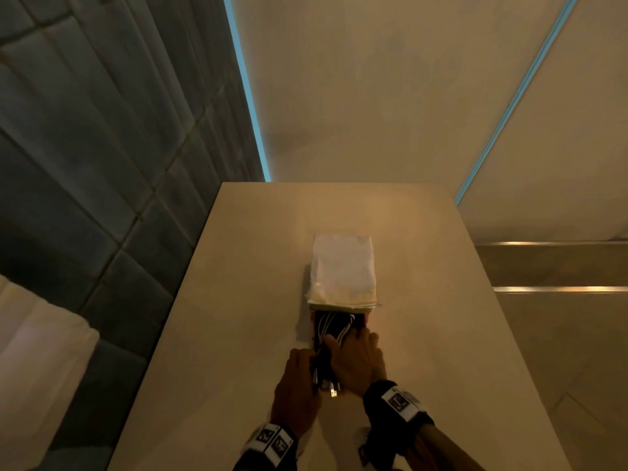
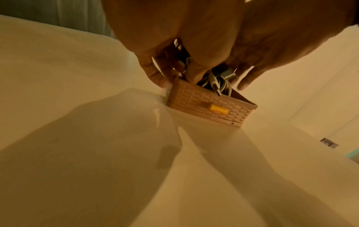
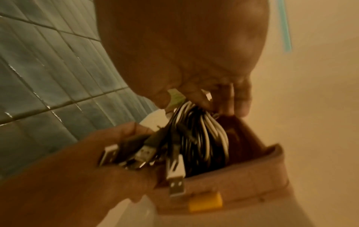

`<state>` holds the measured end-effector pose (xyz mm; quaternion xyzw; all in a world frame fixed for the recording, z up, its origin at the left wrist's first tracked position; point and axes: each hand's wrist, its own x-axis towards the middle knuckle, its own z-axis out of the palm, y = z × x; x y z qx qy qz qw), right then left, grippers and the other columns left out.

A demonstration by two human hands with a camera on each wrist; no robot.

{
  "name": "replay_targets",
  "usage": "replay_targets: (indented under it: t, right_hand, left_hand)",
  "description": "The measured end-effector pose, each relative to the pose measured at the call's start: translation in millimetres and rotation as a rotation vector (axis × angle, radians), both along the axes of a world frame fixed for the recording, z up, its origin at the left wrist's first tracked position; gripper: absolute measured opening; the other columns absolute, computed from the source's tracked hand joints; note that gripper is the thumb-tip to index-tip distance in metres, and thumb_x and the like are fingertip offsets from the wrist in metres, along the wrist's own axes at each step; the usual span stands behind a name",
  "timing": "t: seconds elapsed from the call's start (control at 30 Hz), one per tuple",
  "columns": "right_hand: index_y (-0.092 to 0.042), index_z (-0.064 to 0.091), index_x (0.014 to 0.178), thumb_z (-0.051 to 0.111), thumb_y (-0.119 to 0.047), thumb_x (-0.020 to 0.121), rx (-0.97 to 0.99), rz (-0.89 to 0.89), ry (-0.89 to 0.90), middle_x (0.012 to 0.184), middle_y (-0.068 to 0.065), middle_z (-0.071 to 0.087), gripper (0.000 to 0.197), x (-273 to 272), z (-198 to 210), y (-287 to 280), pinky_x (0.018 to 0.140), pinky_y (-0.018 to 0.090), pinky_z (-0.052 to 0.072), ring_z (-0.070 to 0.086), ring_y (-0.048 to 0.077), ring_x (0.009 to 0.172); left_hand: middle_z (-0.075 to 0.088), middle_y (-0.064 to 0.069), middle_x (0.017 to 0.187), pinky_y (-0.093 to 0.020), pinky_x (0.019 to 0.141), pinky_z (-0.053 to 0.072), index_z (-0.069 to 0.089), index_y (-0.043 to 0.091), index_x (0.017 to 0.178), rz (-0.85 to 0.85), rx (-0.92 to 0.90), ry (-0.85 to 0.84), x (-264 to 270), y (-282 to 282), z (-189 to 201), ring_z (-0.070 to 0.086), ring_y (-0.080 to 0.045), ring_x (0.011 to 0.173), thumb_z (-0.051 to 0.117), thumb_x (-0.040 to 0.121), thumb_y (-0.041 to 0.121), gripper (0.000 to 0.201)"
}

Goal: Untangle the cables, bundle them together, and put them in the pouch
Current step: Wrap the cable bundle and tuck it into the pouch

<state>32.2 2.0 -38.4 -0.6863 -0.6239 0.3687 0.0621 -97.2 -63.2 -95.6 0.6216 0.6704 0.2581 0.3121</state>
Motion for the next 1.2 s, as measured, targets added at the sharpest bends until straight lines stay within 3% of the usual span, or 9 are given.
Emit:
replay_targets:
  t: [0.13,0.33,0.53,0.6,0.67,0.77,0.87,1.07,1.2]
  right_hand:
    - [-0.019,0.045,0.124,0.05,-0.039,0.092,0.052,-0.015,0.089,0.125,0.006,0.043,0.038,22,-4,5,0.087,0.037,0.048,0.052,0.027,0.106]
    - [-0.018,0.052,0.083,0.071,-0.04,0.078,0.015,-0.169,0.158,0.083,0.002,0.053,0.029,28,-20,26,0.06,0.03,0.039,0.054,0.023,0.078]
    - [-0.02,0.049,0.081,0.077,-0.034,0.075,-0.042,-0.324,0.216,0.087,0.002,0.058,0.032,29,-25,32,0.068,0.035,0.046,0.059,0.027,0.087]
    - [-0.023,0.043,0.076,0.074,-0.033,0.078,-0.042,-0.329,0.212,0.088,0.003,0.056,0.033,30,-28,30,0.068,0.037,0.046,0.057,0.028,0.085]
    - [-0.019,0.044,0.083,0.069,-0.031,0.083,-0.038,-0.301,0.194,0.089,0.003,0.054,0.028,30,-31,29,0.066,0.034,0.041,0.053,0.026,0.08]
    - [-0.015,0.048,0.097,0.066,-0.035,0.085,-0.031,-0.258,0.19,0.089,0.001,0.054,0.029,32,-34,29,0.057,0.028,0.036,0.052,0.022,0.077]
    - [-0.016,0.048,0.088,0.067,-0.035,0.085,-0.026,-0.238,0.252,0.082,-0.002,0.055,0.027,38,-37,28,0.051,0.023,0.034,0.05,0.016,0.07]
    - [-0.017,0.059,0.078,0.075,-0.028,0.08,0.002,-0.139,0.409,0.077,0.003,0.063,0.021,67,-35,1,0.059,0.025,0.047,0.059,0.017,0.07]
    - [-0.029,0.056,0.075,0.078,-0.029,0.072,0.086,0.053,0.293,0.082,0.0,0.058,0.023,71,-39,-17,0.063,0.025,0.042,0.054,0.017,0.074]
  left_hand:
    - [0.05,0.007,0.104,-0.021,0.07,0.039,0.047,0.023,0.108,-0.012,-0.022,0.024,1,2,8,0.056,-0.014,0.088,0.051,0.083,0.014,0.027]
    - [0.055,0.006,0.104,-0.029,0.075,0.046,0.049,0.027,0.112,0.022,-0.098,0.052,1,7,7,0.058,-0.018,0.094,0.051,0.09,0.02,0.023]
    - [0.052,0.008,0.108,-0.009,0.067,0.037,0.057,0.022,0.116,-0.089,-0.001,0.016,-11,8,7,0.057,-0.01,0.088,0.046,0.094,0.015,0.026]
    - [0.053,0.013,0.104,-0.005,0.069,0.037,0.06,0.028,0.116,-0.077,0.002,-0.015,-16,8,6,0.054,-0.001,0.084,0.042,0.096,0.034,0.027]
    - [0.057,0.018,0.099,-0.013,0.071,0.041,0.061,0.036,0.116,-0.045,-0.026,-0.019,-15,9,9,0.056,0.001,0.082,0.041,0.091,0.055,0.036]
    - [0.06,0.019,0.096,-0.017,0.07,0.045,0.059,0.041,0.111,-0.019,-0.083,0.037,-8,11,19,0.059,0.0,0.082,0.057,0.074,0.066,0.044]
    - [0.053,0.019,0.095,-0.015,0.066,0.041,0.057,0.039,0.107,0.018,-0.116,0.085,0,13,21,0.055,0.0,0.079,0.066,0.071,0.06,0.043]
    - [0.054,0.016,0.097,-0.028,0.079,0.048,0.055,0.031,0.101,0.098,-0.139,0.082,7,17,8,0.054,-0.009,0.095,0.073,0.075,0.039,0.033]
    - [0.054,0.013,0.092,-0.029,0.075,0.048,0.058,0.028,0.094,0.123,-0.121,0.086,7,19,3,0.054,-0.01,0.09,0.074,0.076,0.039,0.026]
